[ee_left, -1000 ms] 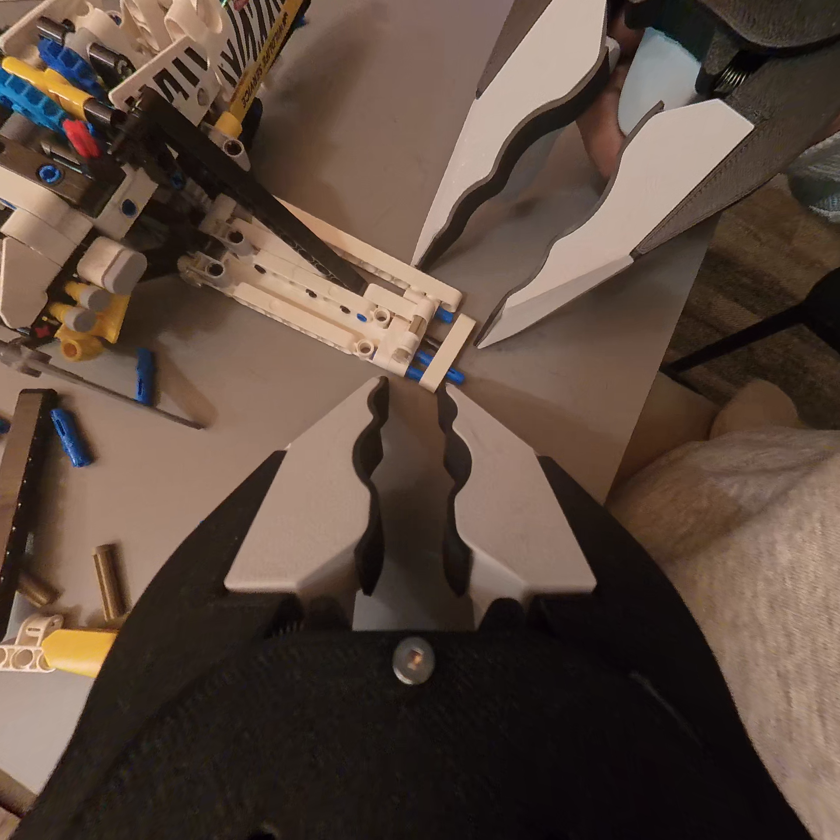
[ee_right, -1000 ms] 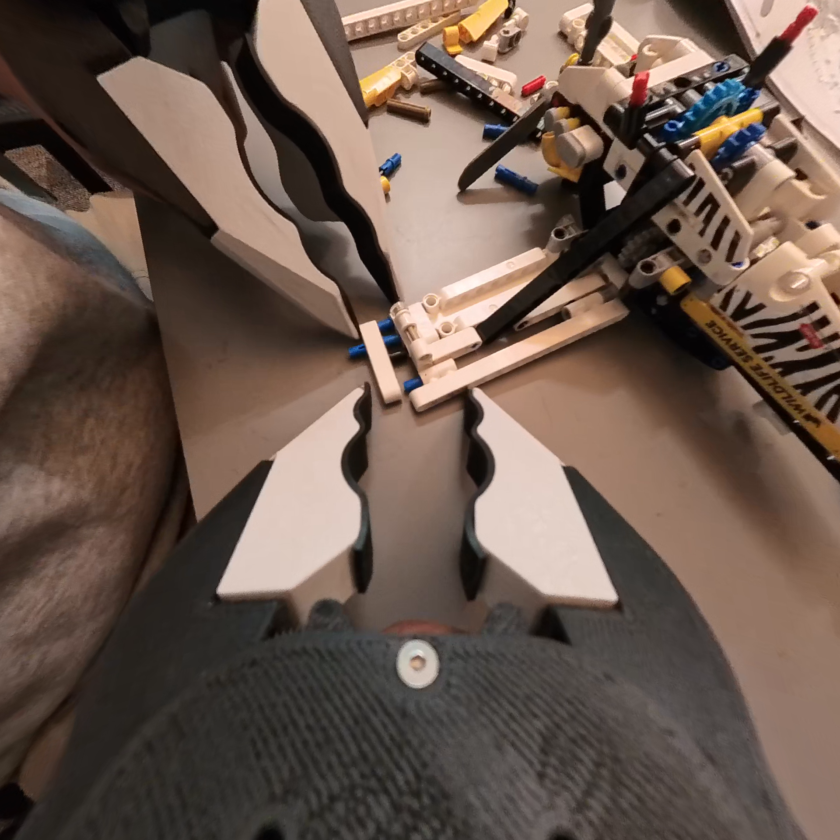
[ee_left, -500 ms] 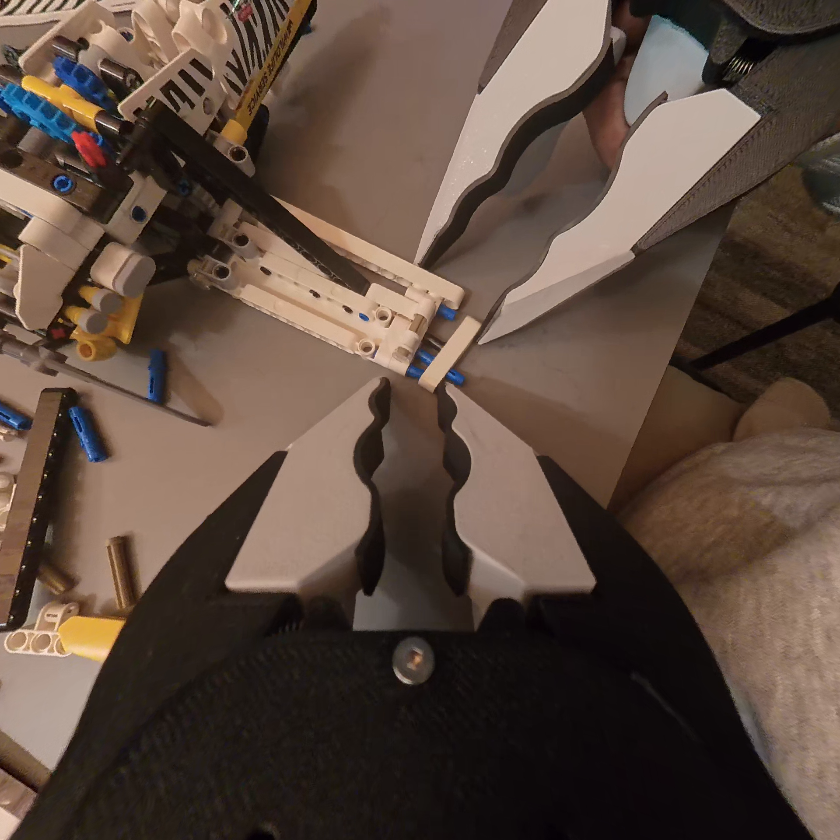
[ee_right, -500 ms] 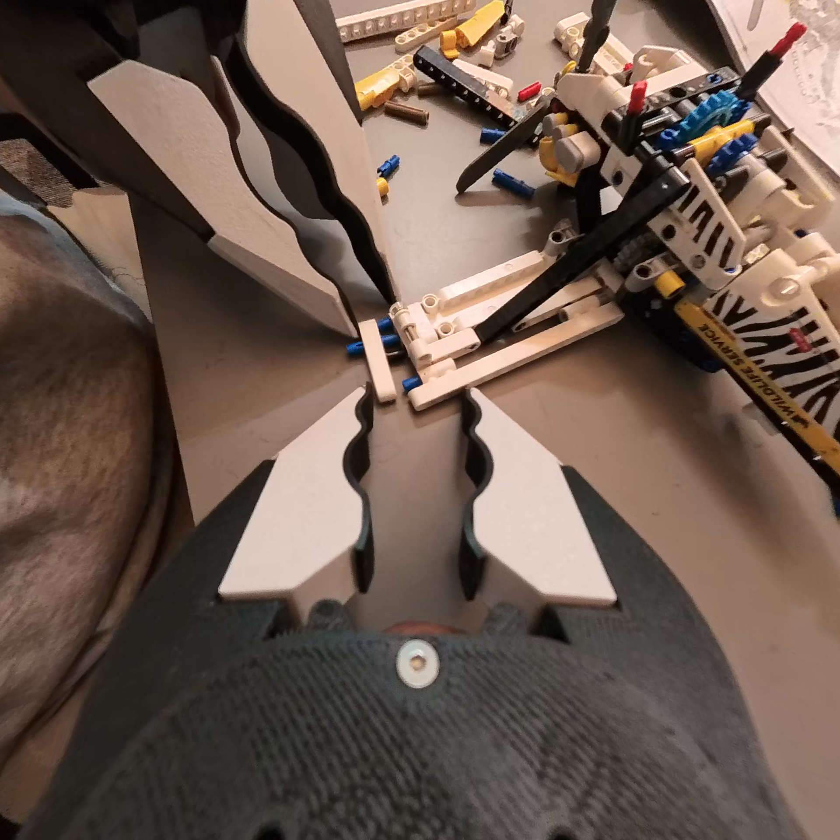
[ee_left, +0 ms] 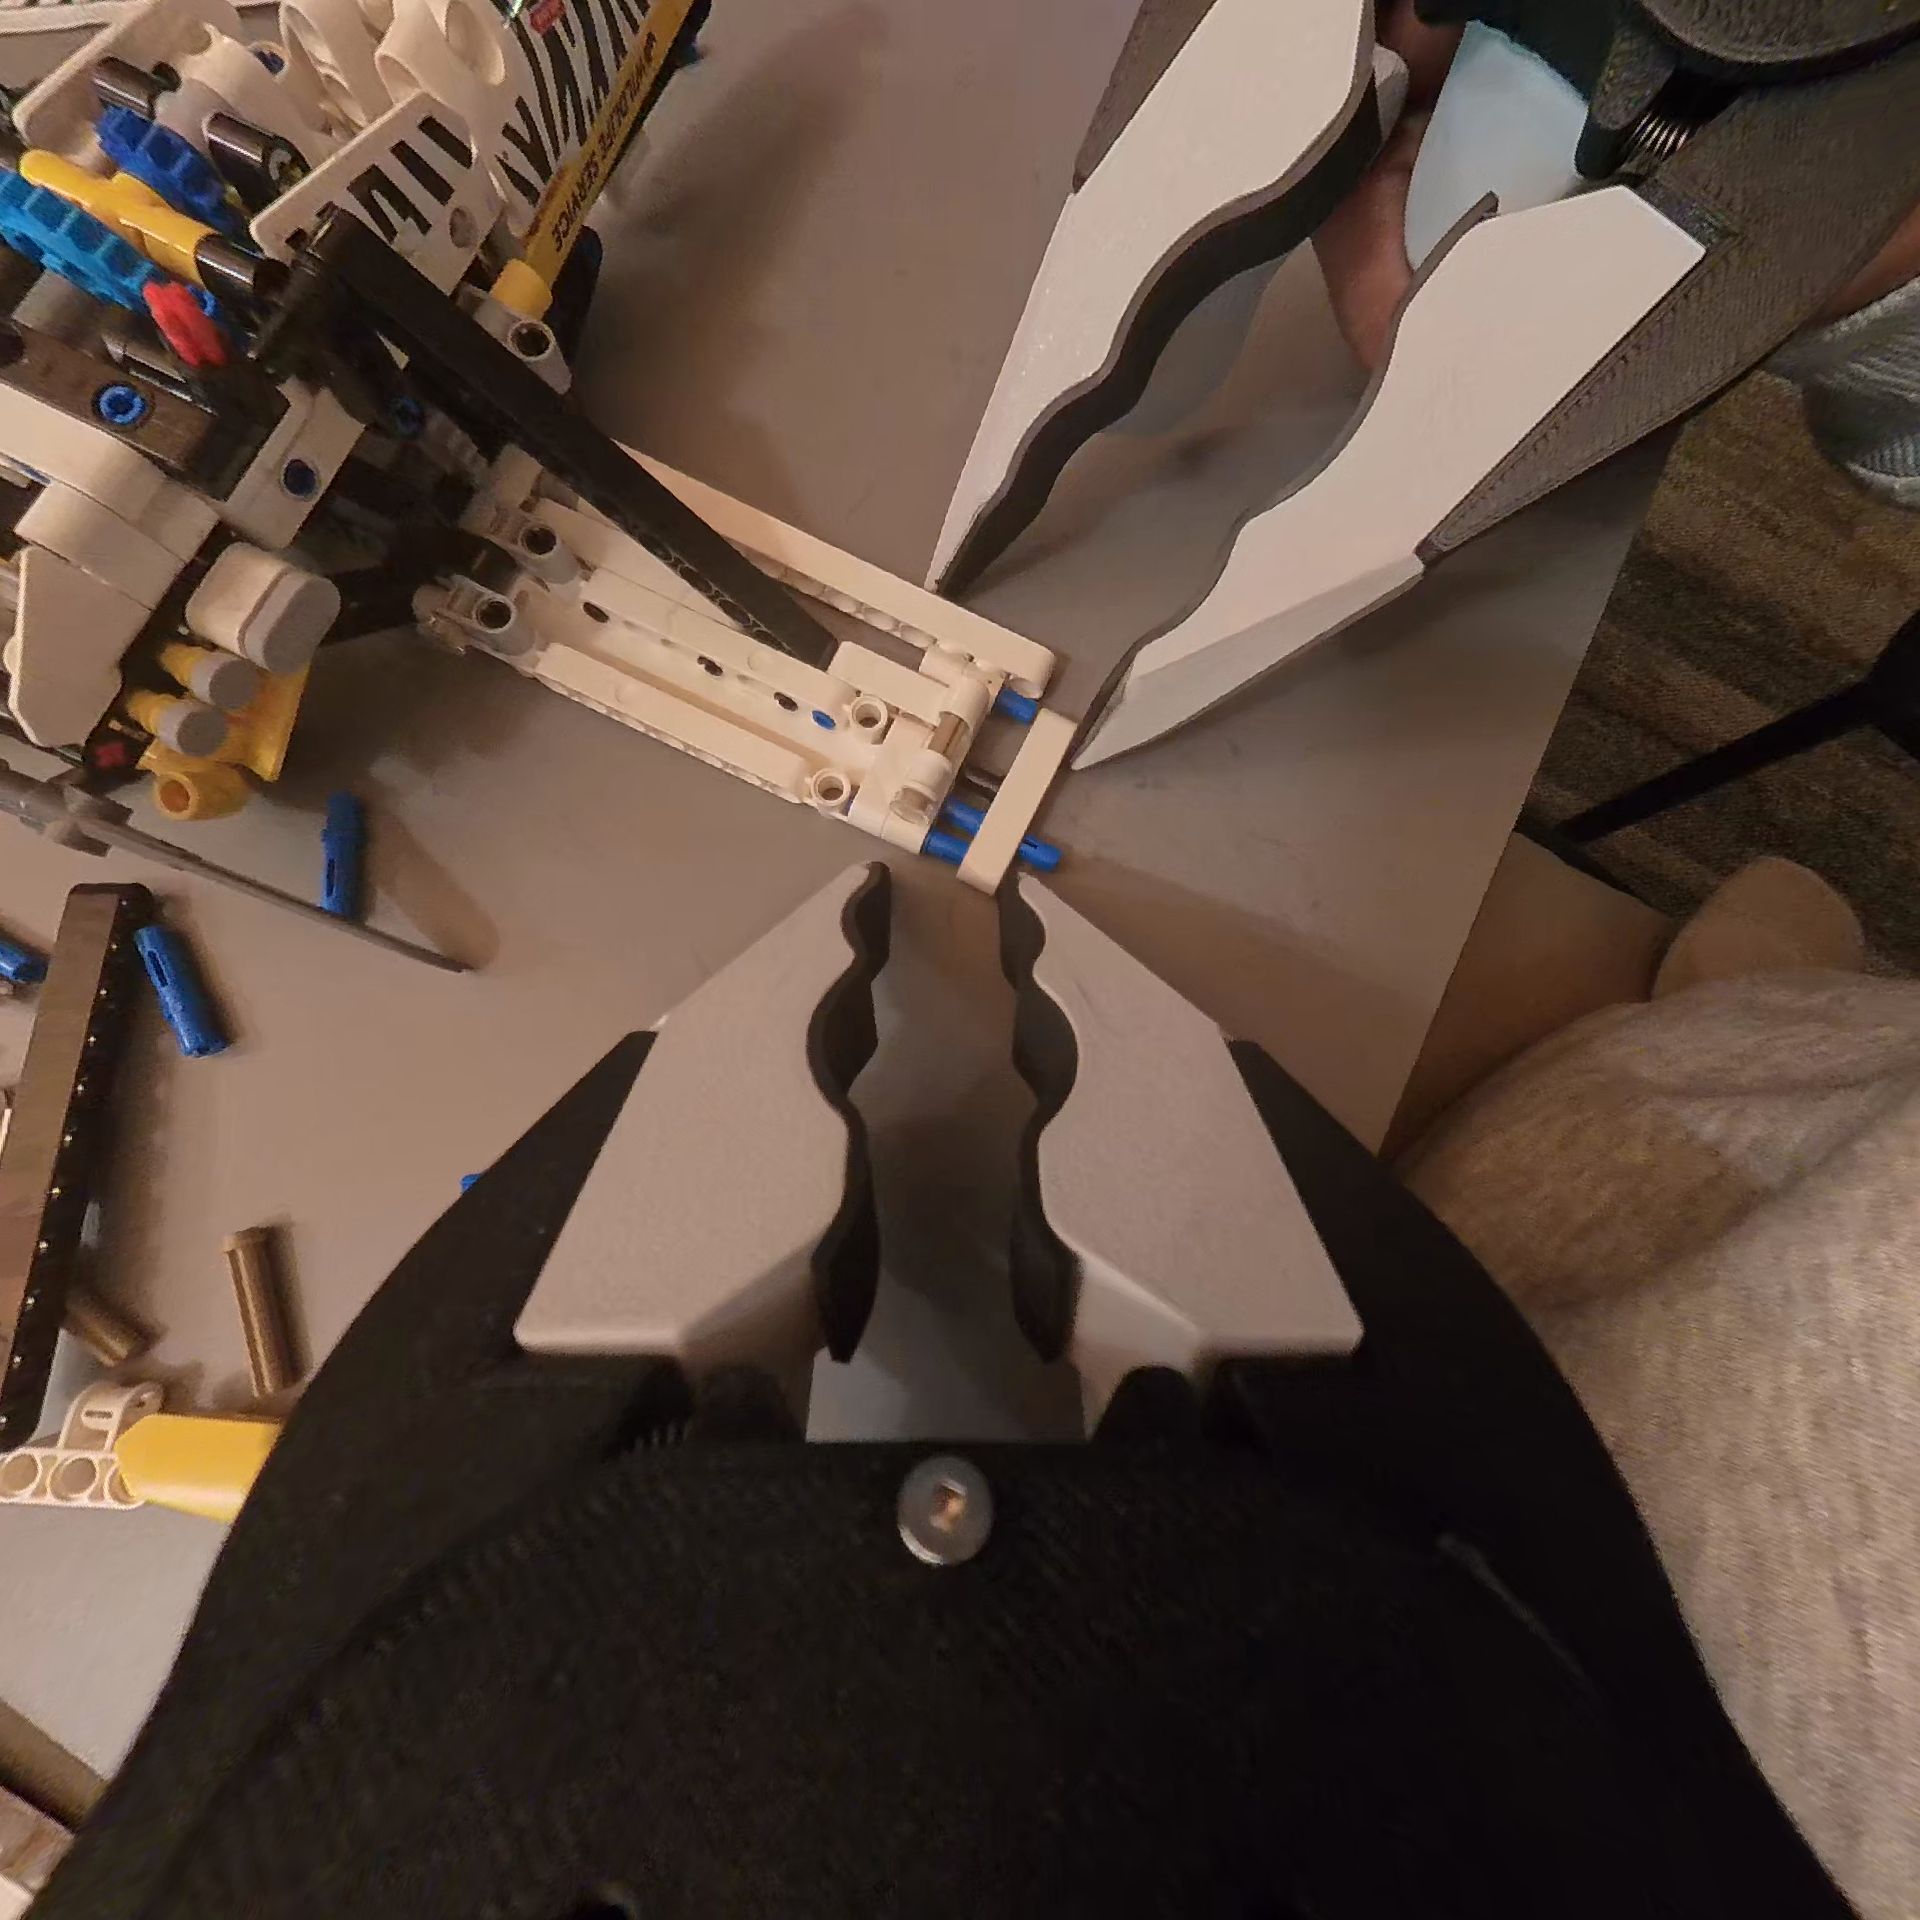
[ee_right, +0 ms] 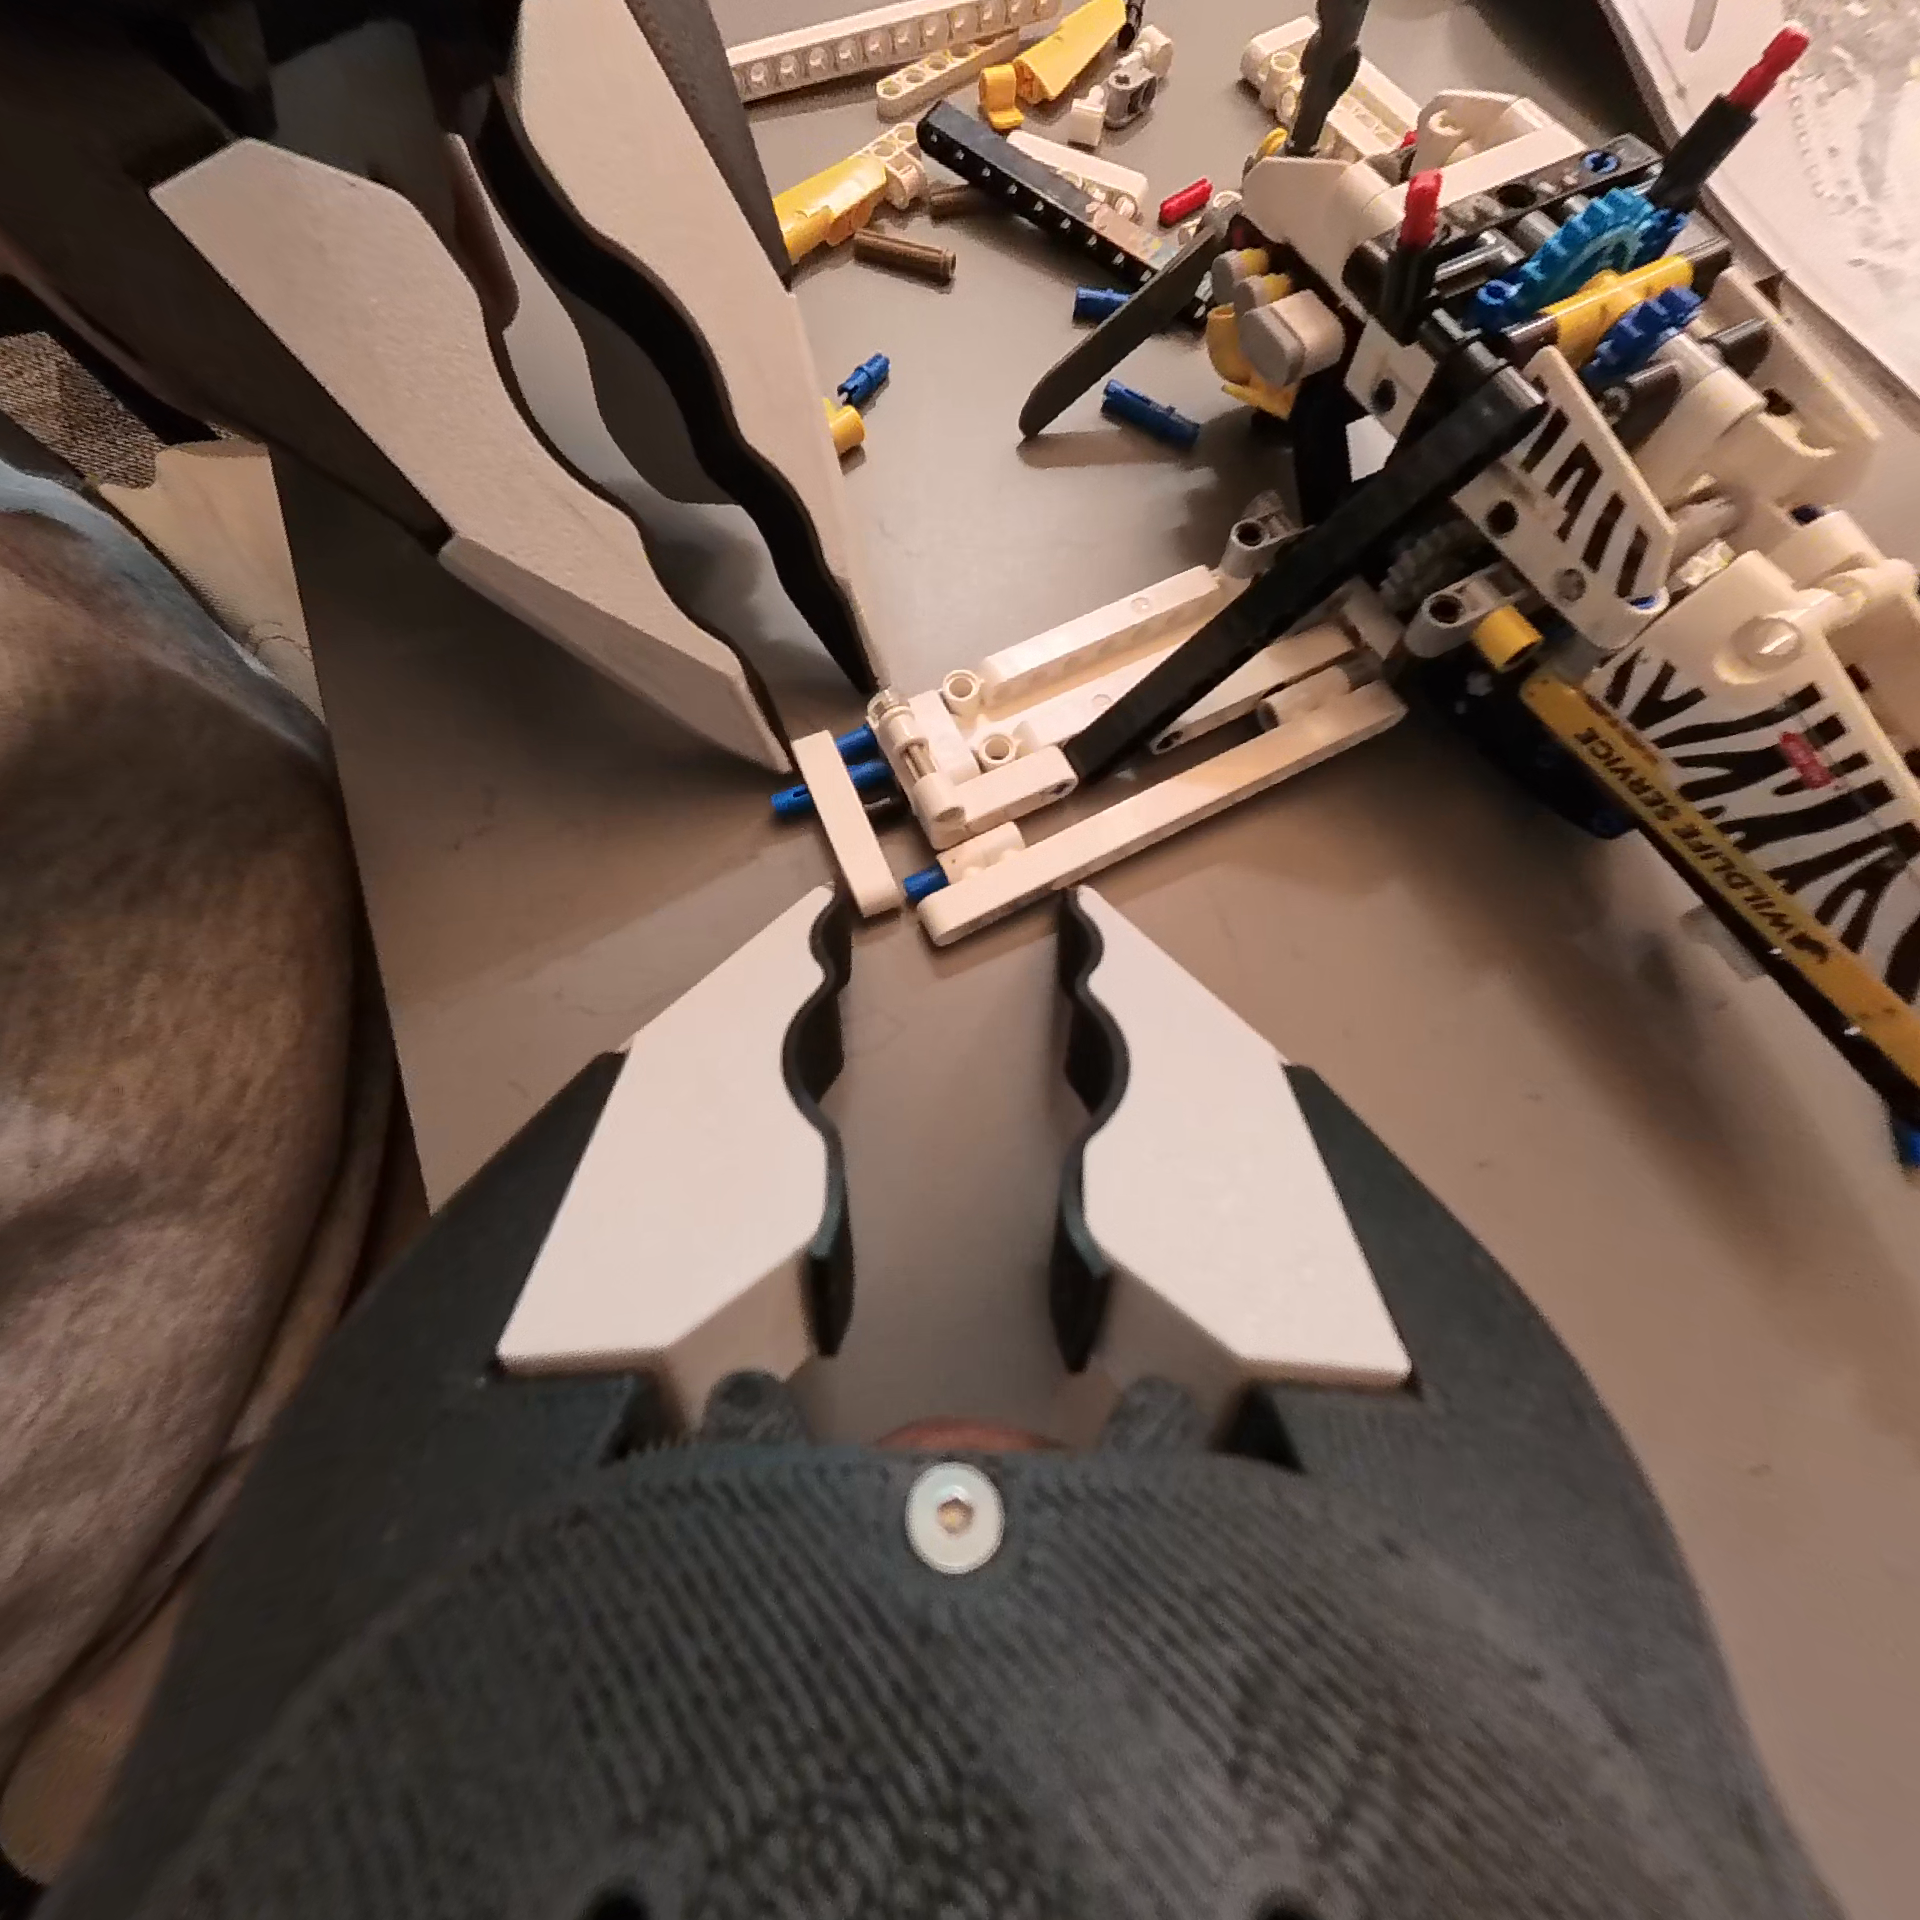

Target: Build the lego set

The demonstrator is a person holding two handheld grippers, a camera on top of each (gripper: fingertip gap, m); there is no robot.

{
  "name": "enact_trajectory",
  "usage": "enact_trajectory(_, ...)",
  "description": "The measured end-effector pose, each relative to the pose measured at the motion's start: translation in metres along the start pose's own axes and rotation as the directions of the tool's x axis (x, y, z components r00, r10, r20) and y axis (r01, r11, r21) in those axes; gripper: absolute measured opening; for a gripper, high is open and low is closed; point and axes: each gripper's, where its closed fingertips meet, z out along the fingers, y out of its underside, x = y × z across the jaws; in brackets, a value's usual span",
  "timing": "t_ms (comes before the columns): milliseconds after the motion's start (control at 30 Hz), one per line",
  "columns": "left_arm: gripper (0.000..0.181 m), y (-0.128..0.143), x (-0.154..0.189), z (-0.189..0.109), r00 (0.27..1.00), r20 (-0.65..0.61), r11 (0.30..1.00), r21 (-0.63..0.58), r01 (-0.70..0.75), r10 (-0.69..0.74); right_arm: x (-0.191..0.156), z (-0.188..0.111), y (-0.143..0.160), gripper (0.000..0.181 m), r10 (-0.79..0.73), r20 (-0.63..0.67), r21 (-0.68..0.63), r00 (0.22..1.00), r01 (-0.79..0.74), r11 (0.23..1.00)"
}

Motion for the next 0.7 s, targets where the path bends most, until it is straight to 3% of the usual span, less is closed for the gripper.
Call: enact_trajectory(700,0.019,-0.0002,0.0000,0.0005,1.000,-0.010,1.000,-0.001,0.000,0.000,0.0016,0.0017,-0.0030,0.038,-0.024,-0.012,0.007,1.000,0.024,1.000)
